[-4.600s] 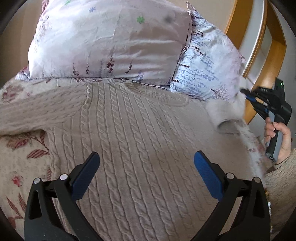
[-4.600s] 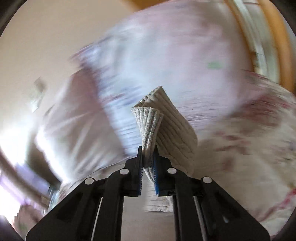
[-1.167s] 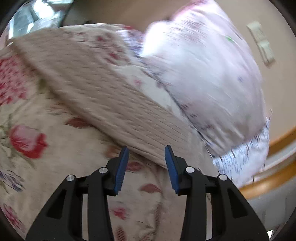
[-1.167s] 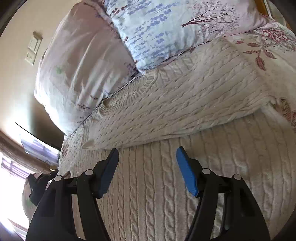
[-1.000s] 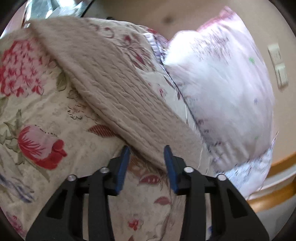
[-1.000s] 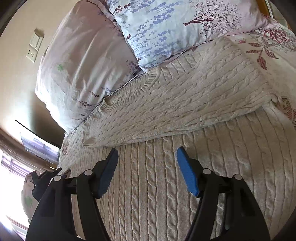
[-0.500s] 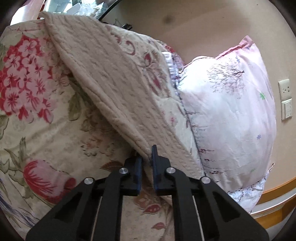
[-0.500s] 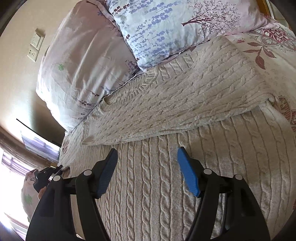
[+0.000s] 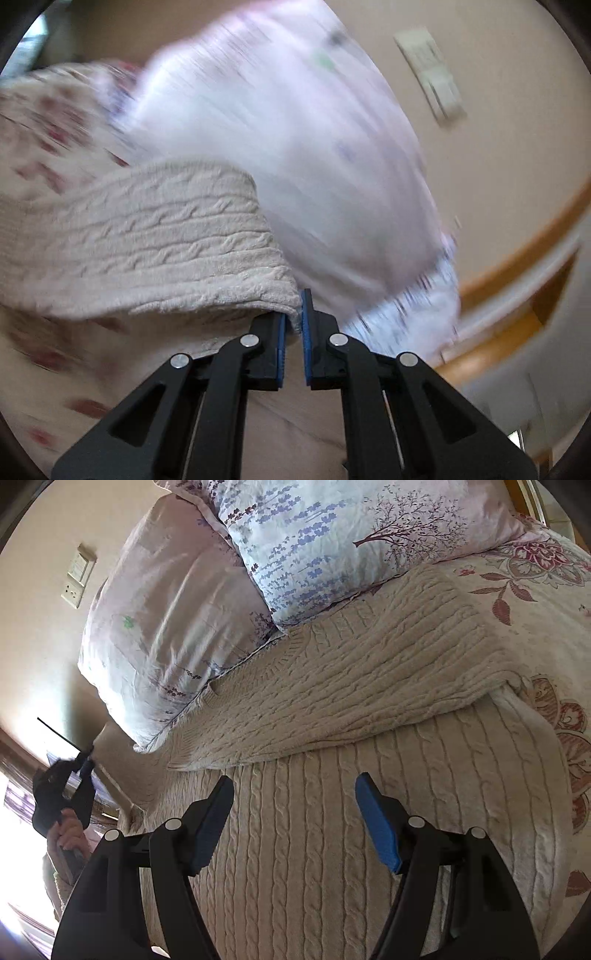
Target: Fold small clothes
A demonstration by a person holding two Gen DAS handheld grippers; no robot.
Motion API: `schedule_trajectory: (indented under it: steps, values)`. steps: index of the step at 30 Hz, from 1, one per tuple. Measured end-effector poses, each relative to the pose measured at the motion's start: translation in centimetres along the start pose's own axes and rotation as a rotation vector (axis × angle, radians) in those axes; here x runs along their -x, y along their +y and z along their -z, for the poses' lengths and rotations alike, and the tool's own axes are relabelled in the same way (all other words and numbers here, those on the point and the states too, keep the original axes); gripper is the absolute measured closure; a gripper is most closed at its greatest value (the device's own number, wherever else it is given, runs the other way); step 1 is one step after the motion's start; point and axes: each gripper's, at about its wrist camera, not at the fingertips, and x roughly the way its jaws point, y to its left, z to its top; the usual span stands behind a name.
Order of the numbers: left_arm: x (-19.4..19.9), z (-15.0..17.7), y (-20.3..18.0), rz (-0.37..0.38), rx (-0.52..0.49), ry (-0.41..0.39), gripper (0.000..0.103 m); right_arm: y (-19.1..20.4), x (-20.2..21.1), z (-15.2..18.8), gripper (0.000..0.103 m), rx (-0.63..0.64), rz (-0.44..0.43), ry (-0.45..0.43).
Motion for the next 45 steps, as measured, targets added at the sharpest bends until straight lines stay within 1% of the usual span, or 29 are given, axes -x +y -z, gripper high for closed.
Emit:
schedule_trajectory:
  steps: [1,3,5,7,9,11,14,15,16,17,19,24,26,27,28,29,31,34,35,38,40,41,43,44,45]
  values:
    - [-0.9,0.8,-0.4,0.013,-0.005,0.023,0.096,-0.1,0.1,0.0,0.033,-0.002,0.001,-0.001]
    - [-4.1,3.5,-1.0,0.025,-0.012,0.105,0.096,-0.4,0.3,0.2,0.033,-0.011,0.002,-0.002]
    - [-6.6,6.0,-0.6,0.006,0.002,0.182,0.096,-0.6,0.4,0.4,0.033,-0.017,0.006,-0.002]
    - [-8.4,8.1,0.4,-0.014,0.039,0.232,0.096,-0.9,0.6,0.5,0.033,-0.020,0.010,0.000]
    - [-9.2,9.2,1.1,-0.034,0.057,0.247,0.096,-1.0,0.6,0.5,0.033,-0.021,0.011,0.000]
    - [-9.4,9.6,1.4,-0.045,0.063,0.246,0.095,-1.0,0.6,0.5,0.033,-0.021,0.013,-0.001]
    - [-9.3,9.5,1.9,-0.055,0.097,0.261,0.090,-0.8,0.4,0.5,0.032,-0.017,0.012,-0.001]
    - [-8.8,9.3,2.3,-0.055,0.123,0.260,0.080,-0.8,0.4,0.4,0.032,-0.015,0.009,0.000]
    - [-8.3,8.9,2.6,-0.056,0.148,0.254,0.073,-0.7,0.4,0.5,0.032,-0.014,0.004,0.003]
    - [-7.5,8.5,3.3,-0.053,0.185,0.236,0.073,-0.7,0.3,0.5,0.032,-0.012,0.003,0.006]
    - [-6.4,7.6,4.4,-0.053,0.229,0.209,0.073,-0.7,0.3,0.5,0.032,-0.006,0.003,0.007]
    - [-3.4,5.1,6.9,-0.109,0.309,0.100,0.073,-0.8,0.5,0.5,0.032,-0.005,-0.007,0.005]
    - [-2.8,4.3,7.7,-0.123,0.337,0.075,0.074,-0.8,0.5,0.7,0.032,-0.004,-0.009,0.004]
    - [-2.4,3.8,7.9,-0.140,0.336,0.055,0.077,-0.8,0.6,0.7,0.032,-0.004,-0.011,0.004]
    - [-2.1,3.5,8.0,-0.150,0.334,0.040,0.084,-0.9,0.7,0.7,0.032,-0.003,-0.014,0.003]
    - [-1.9,3.2,8.1,-0.153,0.329,0.033,0.089,-0.9,0.8,0.9,0.032,-0.003,-0.015,0.000]
    - [-1.9,2.5,7.8,-0.158,0.301,0.031,0.094,-1.0,1.0,0.9,0.032,-0.001,-0.013,-0.006]
    - [-2.5,1.9,5.5,-0.179,0.215,0.028,0.096,-1.4,1.3,0.7,0.032,-0.001,-0.009,-0.016]
    - [-2.8,1.8,4.5,-0.179,0.176,0.027,0.096,-1.5,1.4,0.7,0.032,-0.003,-0.008,-0.020]
    - [-4.5,2.4,0.0,-0.148,0.010,0.049,0.097,-1.8,1.9,0.5,0.032,-0.007,-0.005,-0.035]
    - [-6.7,3.9,-3.9,-0.103,-0.135,0.098,0.097,-2.1,2.3,0.4,0.032,-0.008,-0.002,-0.048]
    - [-7.6,4.6,-5.2,-0.085,-0.181,0.122,0.097,-2.2,2.5,0.3,0.032,-0.009,0.001,-0.054]
    - [-10.7,7.6,-8.9,-0.036,-0.327,0.225,0.096,-2.5,2.9,0.2,0.032,-0.014,0.010,-0.066]
    - [-11.9,8.9,-10.1,-0.026,-0.383,0.266,0.096,-2.8,3.1,0.1,0.032,-0.019,0.016,-0.071]
    - [-13.3,10.8,-11.3,-0.021,-0.455,0.323,0.094,-3.0,3.2,0.0,0.032,-0.025,0.022,-0.075]
